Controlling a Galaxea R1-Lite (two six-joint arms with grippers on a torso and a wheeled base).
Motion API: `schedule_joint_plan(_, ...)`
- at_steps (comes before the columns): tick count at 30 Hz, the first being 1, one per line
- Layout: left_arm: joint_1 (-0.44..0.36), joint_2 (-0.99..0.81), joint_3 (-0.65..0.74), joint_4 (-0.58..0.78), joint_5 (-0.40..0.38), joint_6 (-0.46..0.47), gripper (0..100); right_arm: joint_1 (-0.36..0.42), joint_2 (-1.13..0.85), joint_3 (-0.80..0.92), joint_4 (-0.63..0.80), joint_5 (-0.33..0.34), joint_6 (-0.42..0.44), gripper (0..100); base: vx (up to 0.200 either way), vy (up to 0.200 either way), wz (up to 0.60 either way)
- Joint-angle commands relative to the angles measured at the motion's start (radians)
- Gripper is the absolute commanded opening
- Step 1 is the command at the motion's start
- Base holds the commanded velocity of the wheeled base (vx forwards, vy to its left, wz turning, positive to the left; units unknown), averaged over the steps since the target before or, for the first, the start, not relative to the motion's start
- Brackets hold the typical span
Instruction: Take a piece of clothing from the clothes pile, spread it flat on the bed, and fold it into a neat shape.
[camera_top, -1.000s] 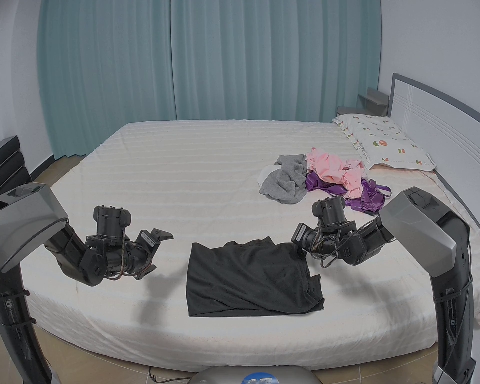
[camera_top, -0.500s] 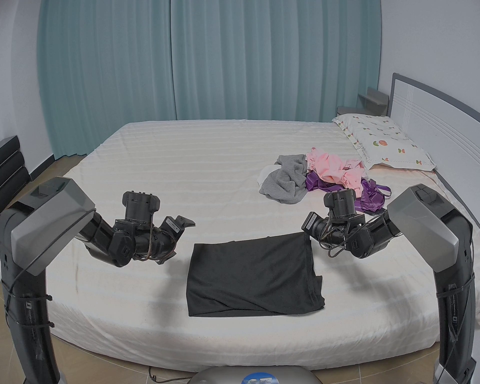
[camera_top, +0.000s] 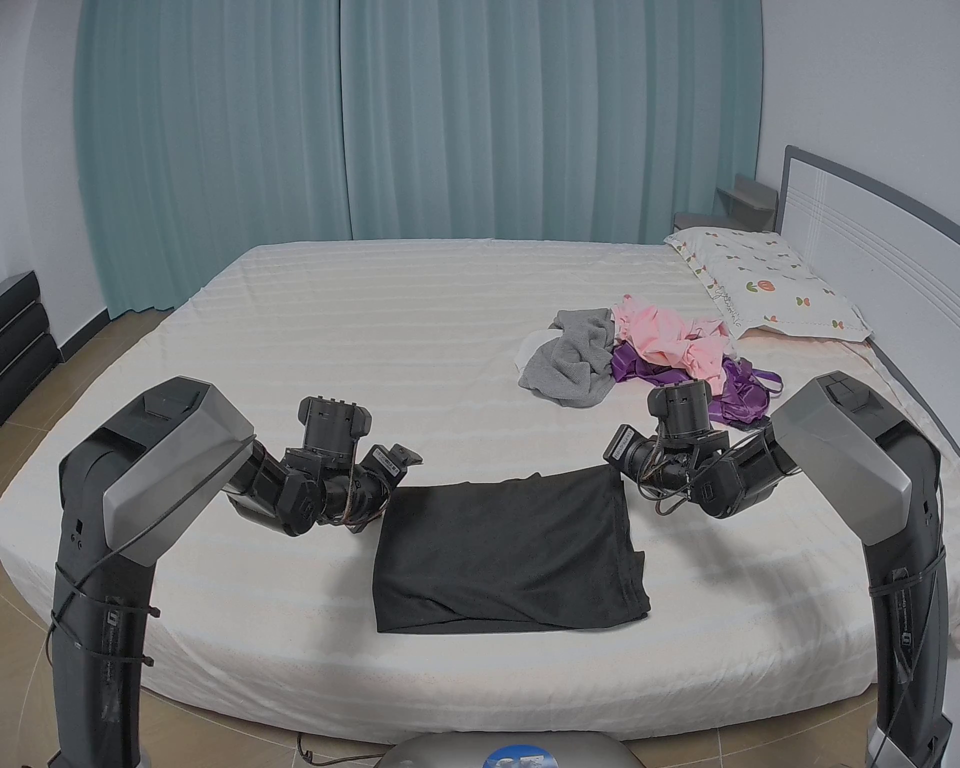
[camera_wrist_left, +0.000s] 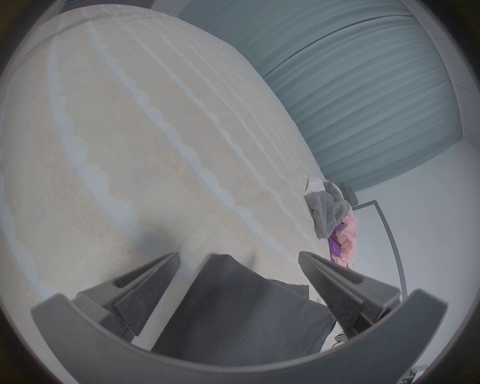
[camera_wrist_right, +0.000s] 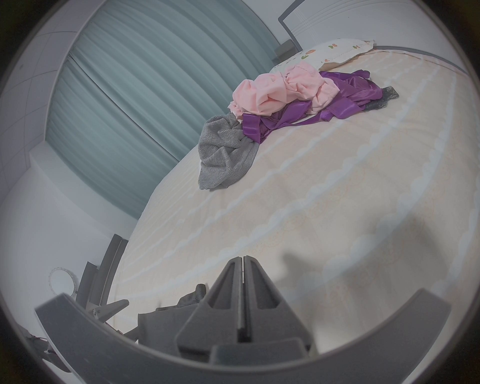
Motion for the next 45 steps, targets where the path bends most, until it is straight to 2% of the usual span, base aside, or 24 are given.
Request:
schedule_joint_plan(1, -0.008, 0.038, -0.029, -0.001, 0.003, -0.003, 100, 0.000, 0.002, 0.001, 0.000, 0.000, 0.000, 0, 0.000, 0.000, 0.00)
schedule_joint_plan(2, -0.010, 0.038, -0.032, -0.001, 0.006, -0.003, 100, 0.000, 0.004, 0.001, 0.000, 0.000, 0.000, 0, 0.000, 0.000, 0.00)
schedule_joint_plan(3, -0.010, 0.037, -0.032, -0.001, 0.008, -0.003, 0, 0.000, 0.004, 0.001, 0.000, 0.000, 0.000, 0, 0.000, 0.000, 0.00)
schedule_joint_plan(5, -0.010, 0.037, -0.030, -0.001, 0.014, -0.003, 0, 0.000, 0.004, -0.001, 0.000, 0.000, 0.000, 0, 0.000, 0.000, 0.00)
schedule_joint_plan(11, -0.001, 0.034, -0.033, -0.001, 0.098, 0.000, 0, 0.000, 0.030, -0.030, -0.002, -0.001, 0.003, 0, 0.000, 0.000, 0.00)
schedule_joint_plan(19, 0.004, 0.035, -0.032, -0.001, 0.124, 0.009, 0, 0.004, 0.063, -0.071, -0.017, -0.004, 0.000, 0, 0.000, 0.000, 0.00)
schedule_joint_plan(24, 0.004, 0.052, -0.032, -0.004, 0.144, 0.040, 0, 0.011, 0.100, -0.117, -0.017, -0.052, -0.001, 0, 0.000, 0.000, 0.00)
schedule_joint_plan(31, 0.004, 0.060, -0.033, -0.003, 0.144, 0.041, 0, 0.011, 0.108, -0.120, -0.017, -0.058, -0.003, 0, 0.000, 0.000, 0.00)
schedule_joint_plan(32, 0.004, 0.058, -0.033, -0.001, 0.144, 0.041, 100, 0.011, 0.106, -0.119, -0.017, -0.058, -0.004, 100, 0.000, 0.000, 0.00)
schedule_joint_plan(40, 0.007, 0.037, -0.018, 0.001, 0.143, 0.040, 100, 0.007, 0.033, -0.057, -0.028, -0.046, 0.006, 100, 0.000, 0.000, 0.00)
schedule_joint_plan(45, 0.042, -0.086, 0.131, -0.010, 0.124, 0.035, 100, -0.004, -0.159, 0.171, -0.031, 0.057, 0.009, 100, 0.000, 0.000, 0.00)
